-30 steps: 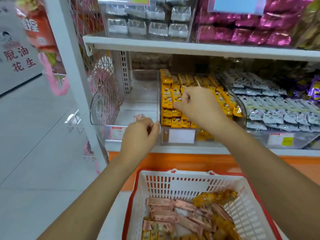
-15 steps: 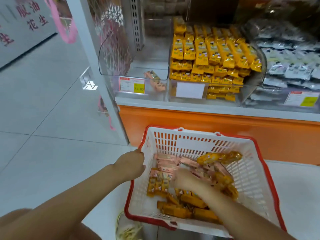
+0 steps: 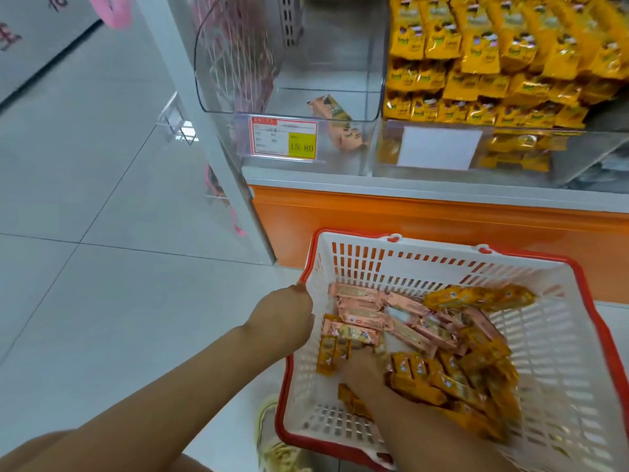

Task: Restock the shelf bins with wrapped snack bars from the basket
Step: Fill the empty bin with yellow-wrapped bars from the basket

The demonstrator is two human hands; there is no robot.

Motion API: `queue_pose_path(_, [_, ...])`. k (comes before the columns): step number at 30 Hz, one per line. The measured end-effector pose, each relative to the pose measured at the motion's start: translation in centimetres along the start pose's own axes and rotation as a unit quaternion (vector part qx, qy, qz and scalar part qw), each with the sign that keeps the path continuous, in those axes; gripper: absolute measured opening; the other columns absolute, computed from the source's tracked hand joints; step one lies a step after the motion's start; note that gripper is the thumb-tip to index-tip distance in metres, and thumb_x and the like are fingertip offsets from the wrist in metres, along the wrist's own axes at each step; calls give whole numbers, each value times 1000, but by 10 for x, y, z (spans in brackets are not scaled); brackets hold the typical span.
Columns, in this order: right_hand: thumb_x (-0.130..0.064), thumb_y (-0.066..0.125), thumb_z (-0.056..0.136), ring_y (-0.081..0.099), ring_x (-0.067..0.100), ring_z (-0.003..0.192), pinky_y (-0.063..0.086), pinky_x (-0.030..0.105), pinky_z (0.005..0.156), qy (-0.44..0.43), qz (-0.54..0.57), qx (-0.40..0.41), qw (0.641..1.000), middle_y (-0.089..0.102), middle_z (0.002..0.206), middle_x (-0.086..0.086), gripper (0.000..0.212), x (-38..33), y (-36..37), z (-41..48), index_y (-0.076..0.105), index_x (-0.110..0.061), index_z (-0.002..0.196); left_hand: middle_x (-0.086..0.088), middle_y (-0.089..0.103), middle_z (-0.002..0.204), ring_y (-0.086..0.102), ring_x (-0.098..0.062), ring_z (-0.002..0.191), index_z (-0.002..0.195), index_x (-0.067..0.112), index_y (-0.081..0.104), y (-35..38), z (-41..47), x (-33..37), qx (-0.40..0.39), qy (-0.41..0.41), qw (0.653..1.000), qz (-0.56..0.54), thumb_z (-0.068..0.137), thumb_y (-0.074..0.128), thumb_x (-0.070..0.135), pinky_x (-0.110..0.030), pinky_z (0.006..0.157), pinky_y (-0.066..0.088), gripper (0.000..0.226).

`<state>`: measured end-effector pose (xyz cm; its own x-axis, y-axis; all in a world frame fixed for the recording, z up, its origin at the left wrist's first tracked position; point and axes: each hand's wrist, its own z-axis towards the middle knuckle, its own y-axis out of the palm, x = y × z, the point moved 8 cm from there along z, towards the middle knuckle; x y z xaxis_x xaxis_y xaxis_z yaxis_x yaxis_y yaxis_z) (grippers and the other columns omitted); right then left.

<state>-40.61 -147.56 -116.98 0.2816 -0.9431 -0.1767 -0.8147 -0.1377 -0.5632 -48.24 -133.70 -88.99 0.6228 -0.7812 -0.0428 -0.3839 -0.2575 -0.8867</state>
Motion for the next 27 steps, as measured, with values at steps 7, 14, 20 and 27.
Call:
queue_pose_path(7, [-70,55,81,41,30,132,41,37,105,31,-63,45,997,41,144,17,109,-11,-20,-23,13,6,147,-11,57,118,61,-24,101,136,3,37,1,1,-4,6,20,1000,2,101,37,27,-29,76,47,42])
queue_pose_path(14, [-63,65,74,58,28,101,48,33,84,24,-33,62,997,65,101,5,54,-16,-32,-26,61,-13,94,-12,62,109,60,-24,98,123,2,47,-4,5,-5,0,29,1000,8,101,37,23,-27,71,42,33])
queue_pose_path(20, [-51,53,88,52,20,80,51,35,77,19,243,-159,957,54,83,0,29,-27,-45,-57,52,-24,80,-13,61,106,58,-25,97,103,3,55,-19,4,-2,-9,34,999,-22,100,39,27,-28,71,38,28])
queue_pose_path(27, [-47,57,80,60,23,89,51,32,81,-36,390,-339,856,69,88,9,41,-23,-106,-133,71,-10,94,-13,59,99,59,-24,95,109,1,57,-42,-2,4,-71,-20,987,-146,99,44,33,-24,68,38,36])
